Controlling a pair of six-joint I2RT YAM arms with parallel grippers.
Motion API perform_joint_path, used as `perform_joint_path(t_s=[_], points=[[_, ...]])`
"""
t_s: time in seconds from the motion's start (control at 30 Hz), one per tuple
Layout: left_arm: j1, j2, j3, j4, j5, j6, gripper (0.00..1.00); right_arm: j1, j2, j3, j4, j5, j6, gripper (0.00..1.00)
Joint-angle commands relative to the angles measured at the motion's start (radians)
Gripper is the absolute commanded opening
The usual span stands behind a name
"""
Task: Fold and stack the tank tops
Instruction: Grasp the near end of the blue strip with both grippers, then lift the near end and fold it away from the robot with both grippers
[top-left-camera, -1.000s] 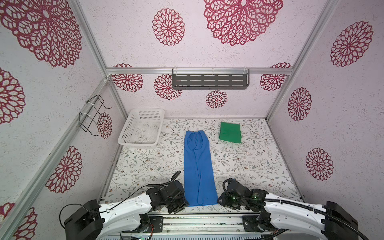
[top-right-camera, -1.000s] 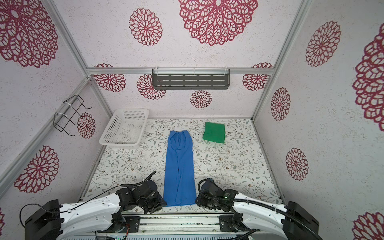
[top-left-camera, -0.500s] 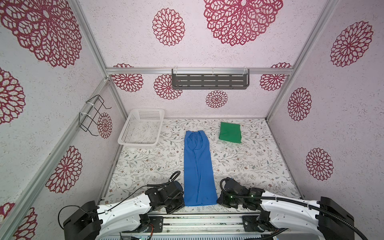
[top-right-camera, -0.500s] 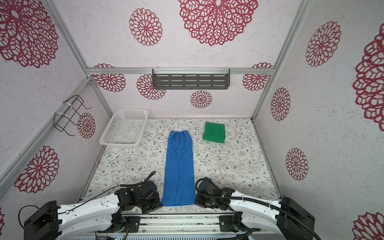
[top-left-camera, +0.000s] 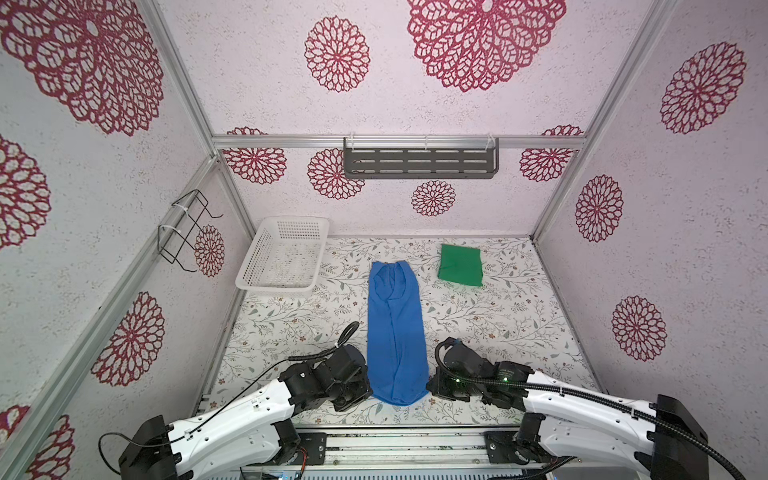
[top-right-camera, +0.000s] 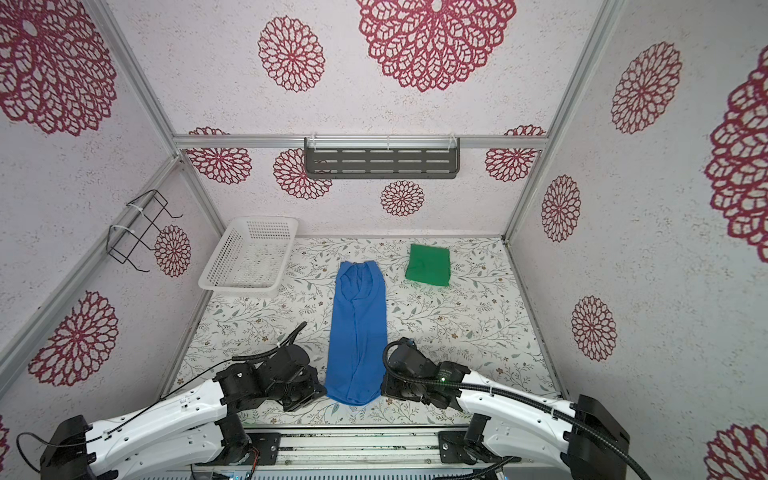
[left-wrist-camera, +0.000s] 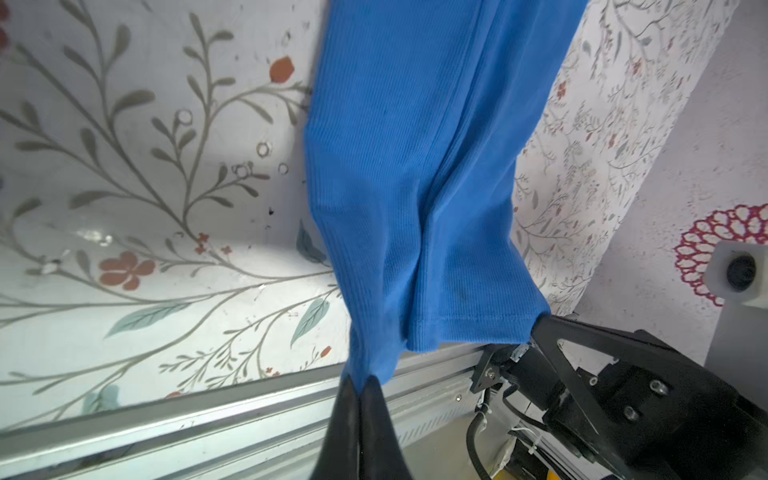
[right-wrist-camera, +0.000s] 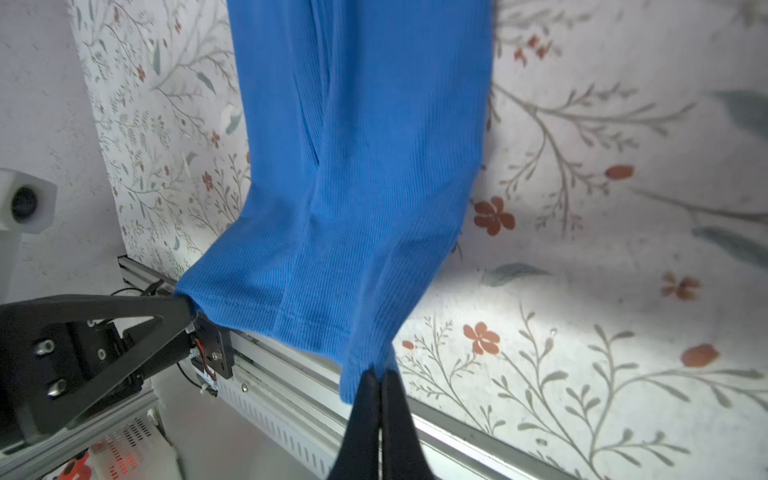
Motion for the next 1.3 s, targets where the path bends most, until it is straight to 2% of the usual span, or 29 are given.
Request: perform_joint_path(t_s=[0.0, 0.13, 0.3, 0.6, 0.8, 1.1, 1.13, 1.2, 1.27], points=[[0.067, 0.009, 0.031, -0.06, 0.005, 0.096, 0.0, -0.04, 0.026, 0.075, -0.055, 0.051, -0.104, 0.0], [0.153, 0.053, 0.105, -0.092, 0.024, 0.197, 0.0, -0.092, 0.087, 0.162, -0.102, 0.064, -0.219, 0.0], [0.261, 0.127, 0.192, -0.104, 0.052, 0.319, 0.0, -0.166, 0.181, 0.25, -0.079, 0.031, -0.363, 0.0], [0.407, 0.368, 0.372, -0.105, 0.109, 0.545, 0.0, -0.32, 0.41, 0.471, -0.097, -0.022, -0.629, 0.0], [0.501, 0.521, 0.486, -0.061, 0.141, 0.633, 0.0, -0.414, 0.55, 0.589, -0.103, -0.081, -0.719, 0.0], [0.591, 0.873, 0.75, -0.006, 0.243, 0.737, 0.0, -0.532, 0.806, 0.789, -0.098, -0.146, -0.8, 0.02], [0.606, 0.915, 0.794, -0.009, 0.259, 0.748, 0.03, -0.547, 0.837, 0.823, -0.097, -0.146, -0.805, 0.09], [0.637, 0.99, 0.921, -0.043, 0.28, 0.781, 0.25, -0.579, 0.908, 0.928, -0.121, -0.133, -0.822, 0.26], [0.656, 1.013, 1.039, -0.095, 0.291, 0.805, 0.4, -0.598, 0.951, 1.045, -0.187, -0.1, -0.83, 0.4]])
